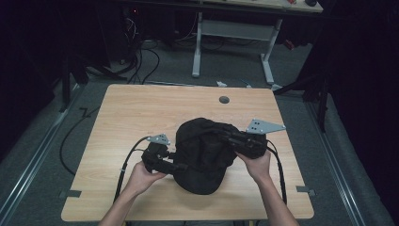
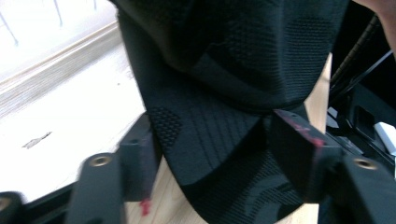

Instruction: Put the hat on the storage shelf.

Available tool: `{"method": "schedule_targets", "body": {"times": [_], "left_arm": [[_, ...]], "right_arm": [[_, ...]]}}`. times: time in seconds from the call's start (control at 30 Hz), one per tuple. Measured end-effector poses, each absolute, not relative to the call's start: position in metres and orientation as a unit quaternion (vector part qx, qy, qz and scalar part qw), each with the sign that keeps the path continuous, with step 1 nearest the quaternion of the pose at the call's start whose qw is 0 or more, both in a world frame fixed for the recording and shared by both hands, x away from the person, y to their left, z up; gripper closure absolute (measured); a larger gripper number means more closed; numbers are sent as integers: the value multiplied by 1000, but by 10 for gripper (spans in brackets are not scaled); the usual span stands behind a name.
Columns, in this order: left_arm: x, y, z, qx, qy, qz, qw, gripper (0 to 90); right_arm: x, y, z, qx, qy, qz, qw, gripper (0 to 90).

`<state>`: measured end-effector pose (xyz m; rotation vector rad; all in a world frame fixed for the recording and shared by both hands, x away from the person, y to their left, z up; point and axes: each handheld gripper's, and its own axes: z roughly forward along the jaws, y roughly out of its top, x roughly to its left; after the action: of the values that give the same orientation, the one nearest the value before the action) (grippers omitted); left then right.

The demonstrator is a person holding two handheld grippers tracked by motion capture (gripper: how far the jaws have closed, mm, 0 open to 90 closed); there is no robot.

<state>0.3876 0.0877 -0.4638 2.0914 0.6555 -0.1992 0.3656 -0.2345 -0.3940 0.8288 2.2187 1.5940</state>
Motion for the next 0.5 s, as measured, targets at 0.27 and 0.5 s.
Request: {"method": "schedule_targets", "body": {"times": [0.27, 0.5], "left_arm": [[390, 95, -464, 844, 268, -85, 457, 436], [387, 105, -463, 839, 269, -104, 461, 559]], "right_arm": [[371, -225, -388, 275, 771, 554, 149, 843], [370, -219, -386, 258, 775, 555, 154, 842]]}}
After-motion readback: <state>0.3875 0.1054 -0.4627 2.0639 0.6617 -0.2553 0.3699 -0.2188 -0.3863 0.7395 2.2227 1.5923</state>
